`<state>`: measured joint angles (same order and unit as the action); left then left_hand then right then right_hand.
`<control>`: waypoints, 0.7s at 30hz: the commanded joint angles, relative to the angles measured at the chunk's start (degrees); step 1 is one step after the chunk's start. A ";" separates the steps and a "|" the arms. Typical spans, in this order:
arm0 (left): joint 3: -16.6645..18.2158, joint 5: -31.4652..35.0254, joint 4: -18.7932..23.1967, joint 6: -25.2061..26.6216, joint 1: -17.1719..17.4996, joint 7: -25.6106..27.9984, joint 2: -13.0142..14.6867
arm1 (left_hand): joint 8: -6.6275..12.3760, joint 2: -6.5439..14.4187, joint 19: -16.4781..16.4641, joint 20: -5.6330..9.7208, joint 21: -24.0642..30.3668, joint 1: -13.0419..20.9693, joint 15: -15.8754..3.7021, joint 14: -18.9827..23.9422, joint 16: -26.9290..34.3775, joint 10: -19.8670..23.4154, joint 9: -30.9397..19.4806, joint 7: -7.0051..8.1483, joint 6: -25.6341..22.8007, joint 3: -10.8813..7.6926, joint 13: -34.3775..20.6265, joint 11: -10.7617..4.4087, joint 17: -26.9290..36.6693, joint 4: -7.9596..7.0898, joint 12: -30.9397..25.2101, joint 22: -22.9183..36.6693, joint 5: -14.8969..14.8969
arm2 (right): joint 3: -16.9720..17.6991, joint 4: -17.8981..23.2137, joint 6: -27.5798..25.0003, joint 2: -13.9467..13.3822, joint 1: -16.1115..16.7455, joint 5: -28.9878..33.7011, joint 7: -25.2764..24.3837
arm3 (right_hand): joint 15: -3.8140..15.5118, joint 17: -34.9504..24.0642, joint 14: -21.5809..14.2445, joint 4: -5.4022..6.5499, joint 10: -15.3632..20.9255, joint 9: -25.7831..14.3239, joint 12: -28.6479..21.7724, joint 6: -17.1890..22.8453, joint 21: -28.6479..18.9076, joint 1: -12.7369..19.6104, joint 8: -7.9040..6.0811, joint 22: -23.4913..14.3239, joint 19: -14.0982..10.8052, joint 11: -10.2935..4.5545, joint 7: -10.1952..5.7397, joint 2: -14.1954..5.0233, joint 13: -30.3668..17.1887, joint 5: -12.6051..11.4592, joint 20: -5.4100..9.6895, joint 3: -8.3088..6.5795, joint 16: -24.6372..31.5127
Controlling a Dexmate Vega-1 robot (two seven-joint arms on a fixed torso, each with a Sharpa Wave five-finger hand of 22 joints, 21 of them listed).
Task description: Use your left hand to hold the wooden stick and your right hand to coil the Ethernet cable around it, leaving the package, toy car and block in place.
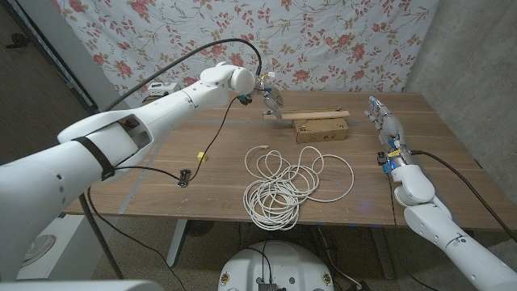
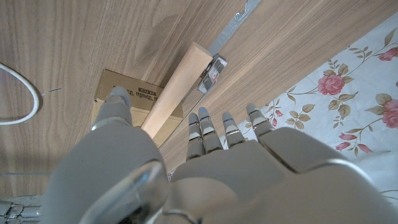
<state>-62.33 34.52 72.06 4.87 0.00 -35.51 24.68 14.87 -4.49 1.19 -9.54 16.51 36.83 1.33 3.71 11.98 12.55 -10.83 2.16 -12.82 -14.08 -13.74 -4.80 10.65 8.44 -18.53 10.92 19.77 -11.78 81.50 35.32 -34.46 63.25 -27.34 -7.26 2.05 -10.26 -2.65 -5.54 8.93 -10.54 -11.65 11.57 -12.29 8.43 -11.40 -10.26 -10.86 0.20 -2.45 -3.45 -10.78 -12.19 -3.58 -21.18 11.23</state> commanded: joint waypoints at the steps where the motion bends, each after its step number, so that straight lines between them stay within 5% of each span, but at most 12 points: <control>1: -2.80 2.62 -2.34 0.10 -1.61 -0.75 -2.39 | 0.45 0.73 -0.99 -0.36 0.01 1.70 -0.30 1.00 0.45 1.60 -0.27 0.28 -1.75 -0.85 -0.25 -0.43 0.11 0.18 -0.51 0.18 -0.31 | 0.37 -1.40 1.06 0.24 0.07 -1.02 1.05 | 0.17 -0.23 -0.92 0.23 0.45 -0.10 0.00 0.47 0.16 0.06 0.22 -0.23 -0.15 -0.08 -0.01 0.29 -0.22 -0.16 -0.09 0.17 0.02; 9: -4.21 4.01 -4.50 0.37 -2.13 -0.30 -3.98 | -1.06 1.57 -1.26 -0.43 -0.30 3.15 -0.39 0.99 0.19 -0.05 -0.21 0.53 0.36 -1.14 -0.34 -0.32 -0.01 0.12 0.56 0.17 -1.35 | 0.48 -2.12 1.37 0.28 0.02 -1.43 1.47 | 0.00 -0.24 -1.00 0.29 0.46 -0.10 0.04 0.51 0.15 -0.08 0.23 -0.24 -0.21 -0.08 -0.14 0.24 -0.22 -0.17 -0.06 0.21 0.02; 21: -5.82 2.00 -11.92 -2.89 -3.42 1.02 -7.79 | -1.80 2.50 -1.39 -0.23 -0.63 3.08 -0.15 0.85 -0.07 -0.84 -0.16 1.88 0.66 -0.94 0.05 -2.74 -0.07 -0.54 1.59 0.21 -2.72 | 0.63 -2.45 1.46 0.05 -0.07 -1.03 1.27 | -0.07 -0.27 -1.09 0.41 0.55 -0.10 0.06 0.57 0.17 -0.34 0.24 -0.24 -0.23 -0.04 -0.20 0.21 -0.22 -0.17 -0.11 0.29 0.03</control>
<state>-66.52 37.53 65.81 4.46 -2.32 -35.66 19.99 13.19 -2.68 0.29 -9.79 16.07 39.69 1.24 4.41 11.98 11.30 -10.82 3.05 -11.82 -14.94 -13.62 -6.67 10.38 8.34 -16.94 10.92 17.29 -11.31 79.44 36.67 -34.22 63.26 -28.52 -5.98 2.05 -10.26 -3.28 -5.31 8.92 -10.53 -11.65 11.78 -12.30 8.26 -11.40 -10.26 -10.86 0.20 -2.67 -3.27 -10.78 -12.19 -3.58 -20.94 11.23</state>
